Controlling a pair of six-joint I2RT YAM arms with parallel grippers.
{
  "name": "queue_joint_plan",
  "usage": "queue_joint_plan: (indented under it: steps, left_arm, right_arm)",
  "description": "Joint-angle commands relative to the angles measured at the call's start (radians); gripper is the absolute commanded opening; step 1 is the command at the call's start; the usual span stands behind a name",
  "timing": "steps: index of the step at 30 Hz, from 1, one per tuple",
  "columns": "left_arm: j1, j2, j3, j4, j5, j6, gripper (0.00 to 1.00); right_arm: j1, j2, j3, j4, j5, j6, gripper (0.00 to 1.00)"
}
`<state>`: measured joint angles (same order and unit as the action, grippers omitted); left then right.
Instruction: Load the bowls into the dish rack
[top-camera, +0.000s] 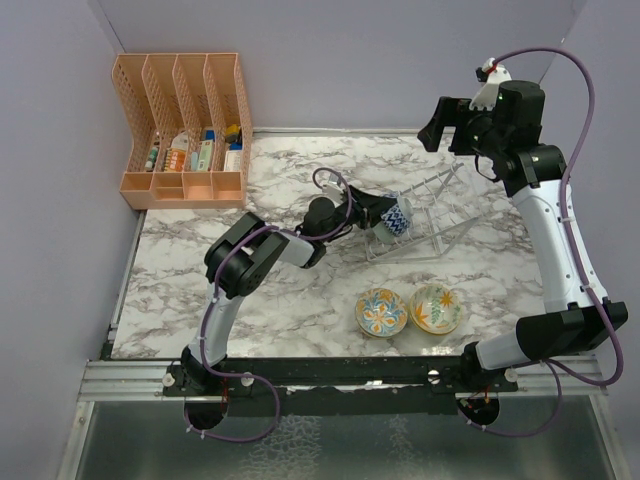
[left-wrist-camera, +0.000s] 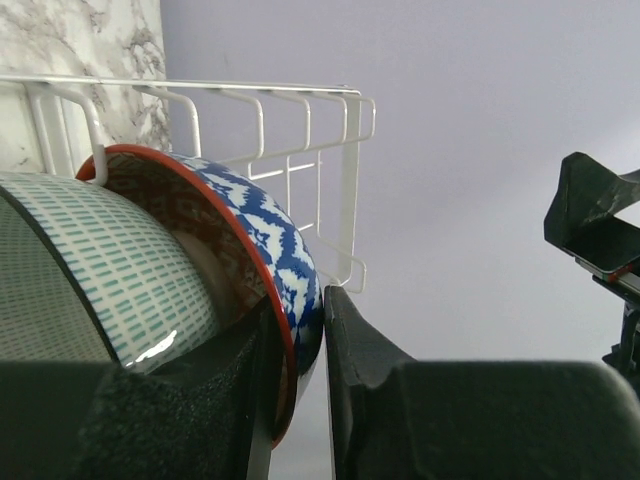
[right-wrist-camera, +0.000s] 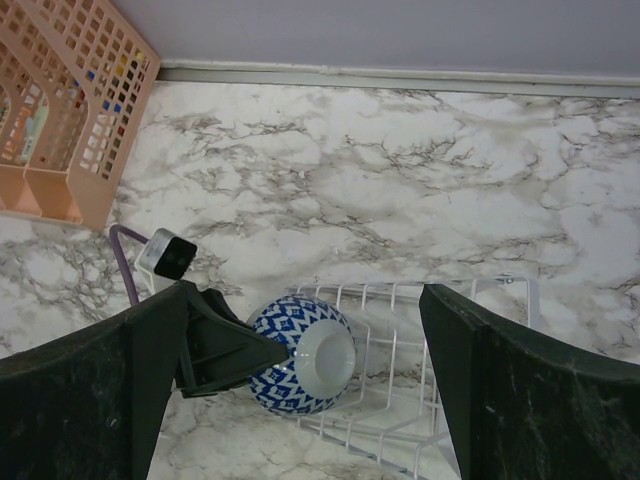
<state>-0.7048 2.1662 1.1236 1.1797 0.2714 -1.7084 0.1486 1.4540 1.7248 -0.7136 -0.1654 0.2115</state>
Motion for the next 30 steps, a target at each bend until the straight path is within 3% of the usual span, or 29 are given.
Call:
queue_joint_plan:
  steps: [1,4,10,30]
  left_arm:
    - [0.011,-0.056,0.018,-0.087,0.041,0.063,0.25]
    - [0.017,-0.090,0.031,-0.210,0.050,0.103,0.35]
    - [0.026,-0.135,0.090,-0.433,0.070,0.188,0.45]
    - [0.052,-0.228,0.147,-0.836,0.077,0.366,0.57]
  right_arm:
    - [-0.006,0.001,-0.010,0.022,-0.005,-0.014,0.99]
    - [-0.004,0.001,-0.011,0.023,-0.005,-0.014,0.99]
    - [-0.004,-0.003,-0.016,0.026,-0.007,-0.013,0.99]
    - [-0.005,-0.026,-0.043,0.034,-0.021,-0.010,0.99]
